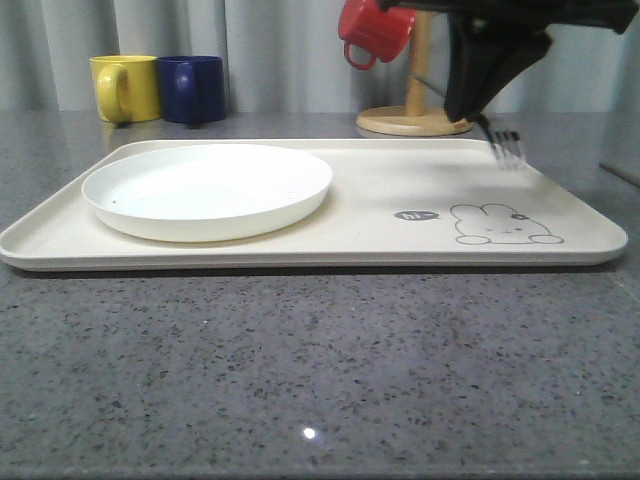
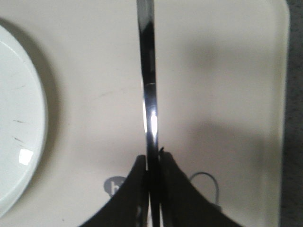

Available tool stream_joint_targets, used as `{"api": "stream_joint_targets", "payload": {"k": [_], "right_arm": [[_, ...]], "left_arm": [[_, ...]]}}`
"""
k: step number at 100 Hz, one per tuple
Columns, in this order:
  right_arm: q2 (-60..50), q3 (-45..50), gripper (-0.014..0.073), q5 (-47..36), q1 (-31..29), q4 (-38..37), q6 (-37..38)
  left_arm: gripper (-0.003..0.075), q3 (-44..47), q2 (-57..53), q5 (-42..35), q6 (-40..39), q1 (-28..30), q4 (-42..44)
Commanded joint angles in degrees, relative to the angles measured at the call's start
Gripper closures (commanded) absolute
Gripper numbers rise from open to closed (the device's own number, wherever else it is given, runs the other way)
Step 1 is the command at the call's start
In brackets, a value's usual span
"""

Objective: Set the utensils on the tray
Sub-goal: 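Carry the fork onto the tray beside the plate and release it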

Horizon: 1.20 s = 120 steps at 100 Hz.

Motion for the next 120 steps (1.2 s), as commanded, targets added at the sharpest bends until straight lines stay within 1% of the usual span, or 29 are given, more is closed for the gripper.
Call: {"api": "stream_joint_targets", "payload": {"k": [1,14,32,56,62,79,99,111,120], "right_arm": [[-0.47,-2.60,0.0622,-4.33,2.04,-2.69,3.99],[2.15,-3.67,0.0622,-6.51,4.04,-2.69,6.40],[4.94,-5.17,0.0622,-7.30,5.69,-2.70,8.27],[6.31,-5.17,0.0619,-7.55,5.74,-2.61,8.85],[6.31,-5.17,0.0607,-7.55,5.74,-2.61,8.85],[7.15,-5.17,0.0490,-7.15,5.74,-2.61,8.85],[8.11,-5.17,0.0374,-6.36,5.74,-2.61,8.85],[7.68,-5.17,0.0253,-6.32,5.74,-2.72,8.85],[6.41,-5.17,0.0197,-6.32,5.67,-3.56,8.85]], "left_arm": [[0.0739,-1.57,0.38,-4.13,0.05,-0.53,-0.55],[0.0739,-1.57,0.38,-4.13,0.05,-0.53,-0.55],[0.0739,-1.57,0.38,-4.13,0.05,-0.53,-0.55],[0.0739,-1.57,0.38,-4.13,0.05,-0.53,-0.55],[0.0739,-1.57,0.38,-4.13,0.05,-0.53,-0.55],[0.0739,-1.57,0.38,-4.13,0.05,-0.53,-0.55],[0.0739,-1.57,0.38,-4.13,0.05,-0.53,-0.55],[0.0739,-1.57,0.38,-4.13,0.05,-0.53,-0.55],[0.0739,-1.57,0.38,-4.13,0.05,-0.53,-0.55]]}}
